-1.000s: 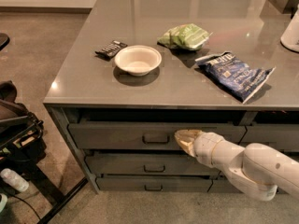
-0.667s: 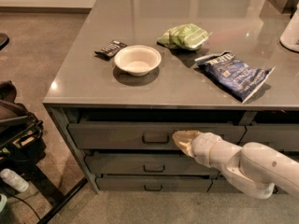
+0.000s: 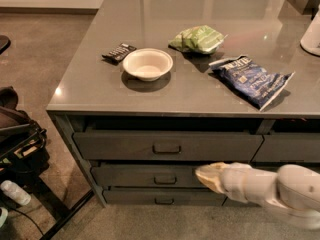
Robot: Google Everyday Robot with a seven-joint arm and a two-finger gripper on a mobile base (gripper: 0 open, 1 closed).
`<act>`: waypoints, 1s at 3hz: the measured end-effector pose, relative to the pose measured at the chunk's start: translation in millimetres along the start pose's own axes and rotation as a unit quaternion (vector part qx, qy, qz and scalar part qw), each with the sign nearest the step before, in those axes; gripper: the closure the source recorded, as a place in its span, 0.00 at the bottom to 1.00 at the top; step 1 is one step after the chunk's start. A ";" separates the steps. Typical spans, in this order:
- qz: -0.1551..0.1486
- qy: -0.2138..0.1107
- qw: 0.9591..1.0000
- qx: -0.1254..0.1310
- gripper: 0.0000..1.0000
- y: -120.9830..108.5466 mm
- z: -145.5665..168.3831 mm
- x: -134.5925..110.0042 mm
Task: Close top drawer
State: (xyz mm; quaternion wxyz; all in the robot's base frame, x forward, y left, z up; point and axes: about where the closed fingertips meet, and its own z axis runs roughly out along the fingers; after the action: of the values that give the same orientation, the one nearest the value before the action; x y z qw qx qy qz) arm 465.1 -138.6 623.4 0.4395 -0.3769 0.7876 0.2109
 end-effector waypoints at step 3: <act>0.020 0.012 1.000 -0.015 0.35 2.7 -24.1 24.9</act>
Offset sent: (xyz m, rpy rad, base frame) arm -0.0235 -0.0246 -0.0087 0.0114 0.0546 0.0040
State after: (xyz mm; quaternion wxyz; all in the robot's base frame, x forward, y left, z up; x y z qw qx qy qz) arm 441.9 -163.0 614.9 0.4202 -0.3698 0.7969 0.2272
